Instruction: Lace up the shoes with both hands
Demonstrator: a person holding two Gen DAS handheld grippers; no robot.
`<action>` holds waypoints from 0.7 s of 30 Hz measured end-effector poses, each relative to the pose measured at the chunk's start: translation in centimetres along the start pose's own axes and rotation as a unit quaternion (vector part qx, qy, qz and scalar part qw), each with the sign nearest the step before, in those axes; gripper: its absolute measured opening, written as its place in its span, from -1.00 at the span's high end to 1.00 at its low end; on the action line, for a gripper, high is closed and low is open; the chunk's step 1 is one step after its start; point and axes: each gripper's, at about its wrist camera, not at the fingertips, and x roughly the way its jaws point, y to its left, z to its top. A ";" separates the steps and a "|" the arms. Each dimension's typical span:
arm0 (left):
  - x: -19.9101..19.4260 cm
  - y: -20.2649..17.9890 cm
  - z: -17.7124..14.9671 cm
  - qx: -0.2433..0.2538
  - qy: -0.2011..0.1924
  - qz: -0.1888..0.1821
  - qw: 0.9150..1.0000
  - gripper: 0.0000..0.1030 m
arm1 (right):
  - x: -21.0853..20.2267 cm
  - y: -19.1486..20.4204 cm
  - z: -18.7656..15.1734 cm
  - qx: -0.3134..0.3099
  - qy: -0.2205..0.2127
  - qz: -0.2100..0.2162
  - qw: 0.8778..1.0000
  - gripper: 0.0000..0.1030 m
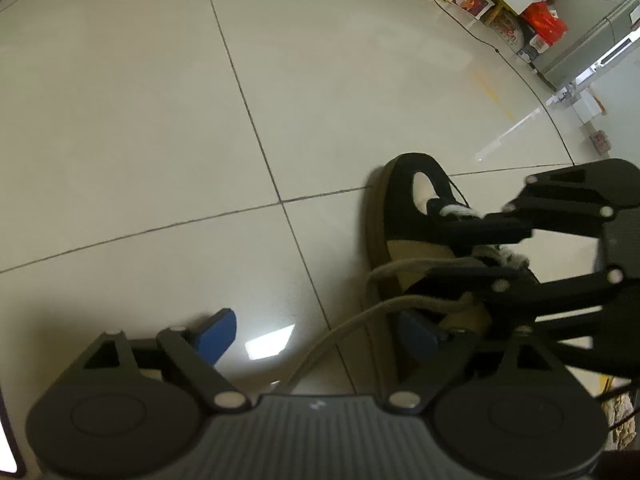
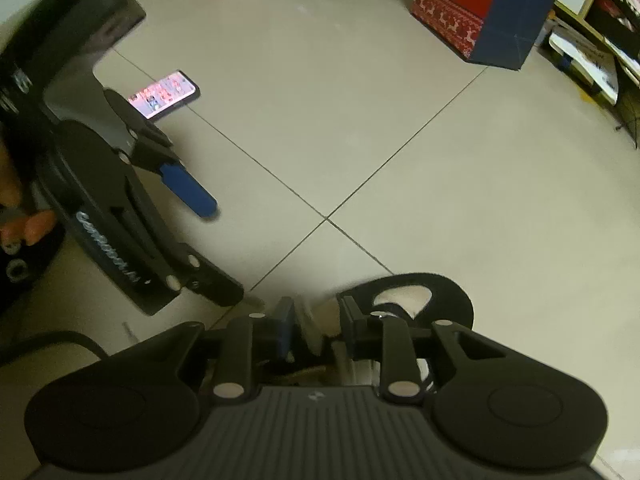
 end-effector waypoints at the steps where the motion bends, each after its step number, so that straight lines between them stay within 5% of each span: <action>1: -0.1 0.1 0.0 -0.004 -0.002 -0.001 1.000 -0.82 | 0.5 0.4 0.0 -0.015 0.000 -0.009 1.000 0.60; 3: -0.2 0.5 0.0 -0.023 -0.009 -0.009 1.000 -0.91 | 1.0 1.0 -0.2 -0.034 -0.009 -0.027 0.999 0.86; 8: -0.6 2.6 0.3 -0.121 -0.026 -0.048 0.991 -0.96 | 0.5 0.3 -0.6 0.008 -0.060 -0.051 0.997 0.89; 16: -1.2 6.0 0.6 -0.280 -0.061 -0.134 0.948 -0.99 | -2.0 -2.6 -0.4 0.097 -0.141 -0.076 0.982 1.00; 21: -0.4 6.4 0.5 -0.326 -0.048 -0.158 0.931 -0.99 | -1.8 -3.2 0.3 0.103 -0.114 -0.046 0.987 0.94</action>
